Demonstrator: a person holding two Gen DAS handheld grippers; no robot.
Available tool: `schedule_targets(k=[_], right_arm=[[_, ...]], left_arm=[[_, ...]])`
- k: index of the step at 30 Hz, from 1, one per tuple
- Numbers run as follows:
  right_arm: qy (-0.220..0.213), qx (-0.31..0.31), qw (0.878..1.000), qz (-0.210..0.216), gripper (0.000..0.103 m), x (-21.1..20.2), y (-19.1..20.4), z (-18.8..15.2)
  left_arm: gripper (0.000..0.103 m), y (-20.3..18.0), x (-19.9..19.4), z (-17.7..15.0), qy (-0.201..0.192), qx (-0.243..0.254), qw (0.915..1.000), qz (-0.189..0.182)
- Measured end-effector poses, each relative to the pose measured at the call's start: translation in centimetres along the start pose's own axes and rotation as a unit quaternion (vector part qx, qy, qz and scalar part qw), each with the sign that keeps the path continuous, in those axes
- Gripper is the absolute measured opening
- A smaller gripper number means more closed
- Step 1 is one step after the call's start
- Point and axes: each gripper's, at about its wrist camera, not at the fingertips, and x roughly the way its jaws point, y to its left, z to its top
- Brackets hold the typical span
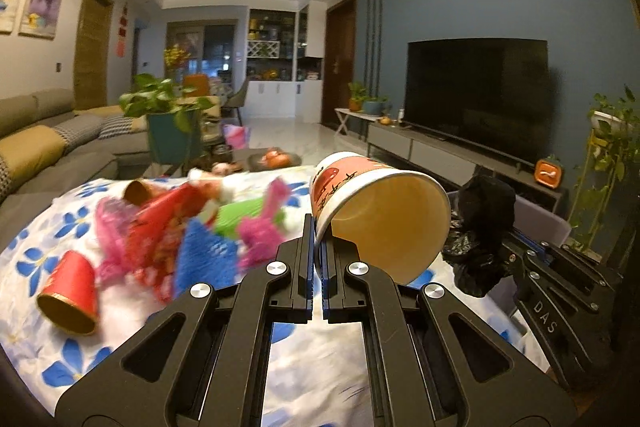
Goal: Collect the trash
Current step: 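Carry the white cup and black bag over the grey bin with both tools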
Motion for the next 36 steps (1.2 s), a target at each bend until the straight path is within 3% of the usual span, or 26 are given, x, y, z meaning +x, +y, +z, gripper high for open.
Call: schedule_targets(k=[19,27,36], right_arm=[[-0.044,0.026,0.988,-0.146,0.005,-0.8,-11.6,2.6],[-0.047,0.033,0.983,-0.174,0.005,-0.6,-14.7,2.7],[-0.04,0.035,0.981,-0.186,0.005,0.4,-15.4,2.4]], left_arm=[[0.002,-12.7,6.7,3.1,-0.011,0.033,0.9936,-0.108],[0.002,-15.8,9.5,2.8,0.001,0.034,0.991,-0.129],[0.002,-17.0,11.8,2.4,0.014,0.032,0.9901,-0.136]])
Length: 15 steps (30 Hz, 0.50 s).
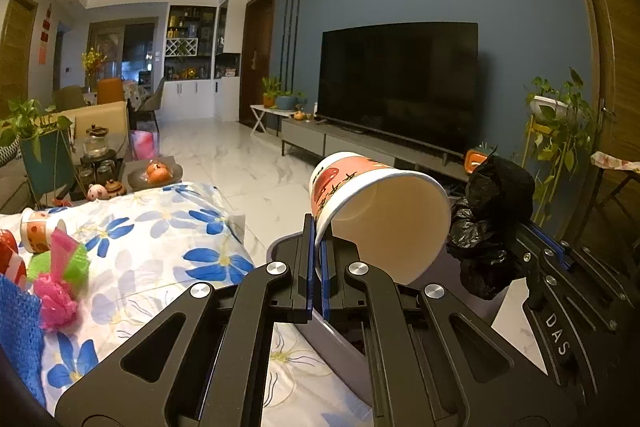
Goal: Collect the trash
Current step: 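Carry the white cup and black bag over the grey bin with both tools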
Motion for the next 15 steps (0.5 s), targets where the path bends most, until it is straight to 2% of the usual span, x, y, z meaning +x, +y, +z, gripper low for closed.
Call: schedule_targets(k=[15], right_arm=[[0.009,0.004,1.0,-0.008,0.005,1.4,0.0,0.1]], left_arm=[[0.002,-0.5,2.0,-0.6,0.015,-0.006,0.9999,-0.003]])
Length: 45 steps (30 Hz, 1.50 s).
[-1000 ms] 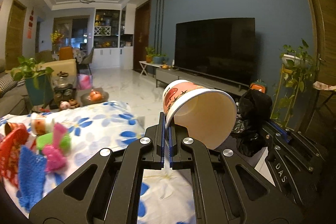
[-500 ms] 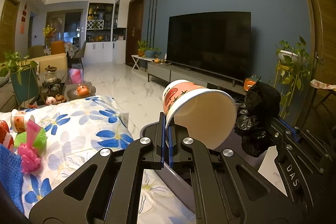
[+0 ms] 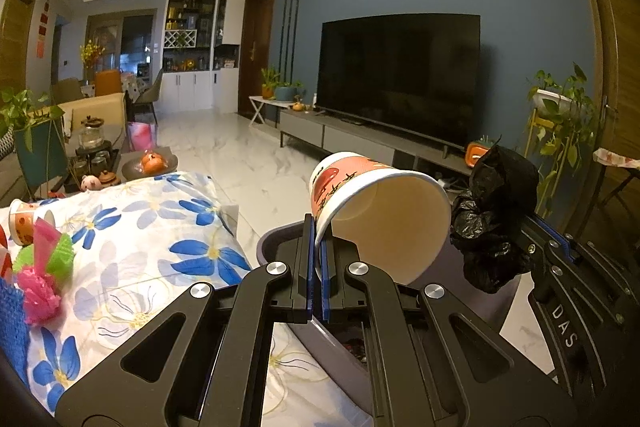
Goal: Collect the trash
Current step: 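Carry the white cup and black bag over the grey bin with both tools, then open the right tool over the grey bin while the left tool releases the cup, then move both tools back over the trash on the table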
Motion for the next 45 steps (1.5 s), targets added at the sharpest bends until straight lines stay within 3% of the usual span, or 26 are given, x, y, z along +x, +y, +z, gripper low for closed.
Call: schedule_targets(k=[23,28,30,31,36,40,45], right_arm=[[0.005,-0.001,1.0,0.001,0.006,1.3,-0.5,-0.2],[0.008,-0.001,1.0,-0.001,0.014,1.7,-0.6,-0.3],[0.008,-0.001,1.0,-0.004,0.026,1.8,-0.8,-0.3],[0.006,0.001,1.0,-0.005,0.032,1.8,-0.9,-0.3],[0.003,0.007,1.0,-0.012,0.037,1.5,-1.4,-0.4],[0.001,0.012,1.0,-0.015,0.045,1.0,-1.6,-0.5],[-0.004,0.015,1.0,-0.018,0.054,0.1,-1.7,-0.5]], left_arm=[[0.003,0.1,1.6,-0.9,0.014,-0.012,0.9996,-0.02],[0.003,0.2,2.0,-1.2,0.021,-0.008,0.9994,-0.027],[0.003,0.2,2.2,-1.3,0.025,-0.008,0.9993,-0.026],[0.006,0.3,2.3,-1.3,0.028,-0.009,0.9992,-0.027],[0.019,0.5,2.4,-1.5,0.031,-0.013,0.999,-0.029],[0.044,0.7,1.7,-1.5,0.023,-0.017,0.9994,-0.019],[0.062,1.3,0.2,-1.5,0.008,-0.019,0.9998,-0.002]])
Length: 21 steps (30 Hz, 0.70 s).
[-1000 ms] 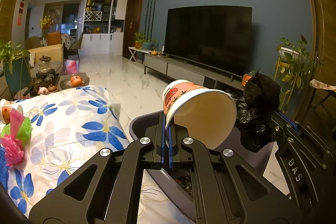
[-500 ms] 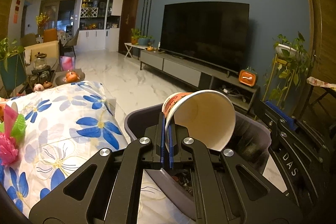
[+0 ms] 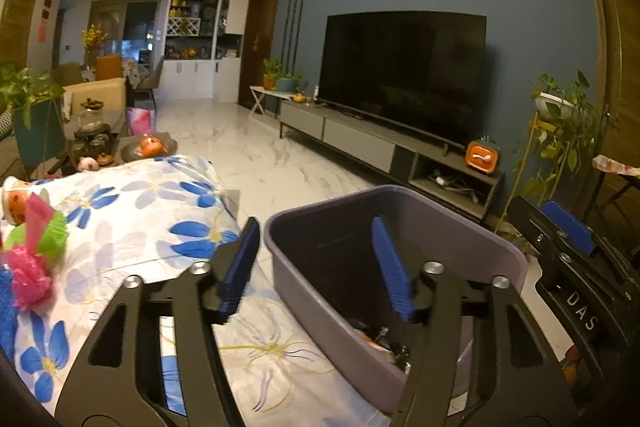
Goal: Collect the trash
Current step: 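Move both tools back over the trash on the table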
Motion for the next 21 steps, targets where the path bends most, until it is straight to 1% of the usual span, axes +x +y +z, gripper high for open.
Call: schedule_targets(k=[2,3,5,8,9,11,13,16,17,21], right_arm=[[-0.003,0.001,1.0,0.001,0.058,-0.4,-0.1,0.1],[-0.005,0.001,1.0,0.001,0.061,-0.6,0.0,0.1],[-0.01,0.002,1.0,0.001,0.065,-1.3,0.1,0.1],[-0.014,0.002,1.0,0.004,0.071,-2.1,0.5,0.0],[-0.015,0.002,1.0,0.005,0.075,-2.4,0.6,0.0],[-0.014,0.002,1.0,0.012,0.079,-3.0,0.9,0.0],[-0.016,-0.001,1.0,0.017,0.085,-3.7,1.5,0.0],[-0.017,-0.006,0.999,0.028,0.087,-4.6,2.4,-0.2],[-0.014,-0.007,0.999,0.035,0.087,-5.0,2.8,-0.2],[-0.008,-0.011,0.998,0.058,0.088,-6.1,4.6,-0.7]], left_arm=[[0.071,0.5,-0.9,-0.1,-0.008,-0.002,0.9999,0.012],[0.073,0.7,-1.3,-0.1,-0.01,-0.004,0.9998,0.015],[0.081,1.4,-2.3,-0.1,-0.016,-0.011,0.9994,0.028],[0.086,2.4,-3.7,-0.3,-0.021,-0.02,0.9985,0.046],[0.087,2.9,-4.4,-0.4,-0.023,-0.023,0.9979,0.056],[0.089,3.6,-5.5,-0.5,-0.024,-0.027,0.9969,0.069],[0.089,4.3,-6.4,-0.7,-0.026,-0.029,0.9959,0.082],[0.089,5.9,-8.3,-1.2,-0.026,-0.032,0.9934,0.107],[0.089,6.6,-9.1,-1.3,-0.026,-0.036,0.9917,0.12],[0.089,8.8,-11.9,-1.8,-0.033,-0.044,0.9864,0.155]])
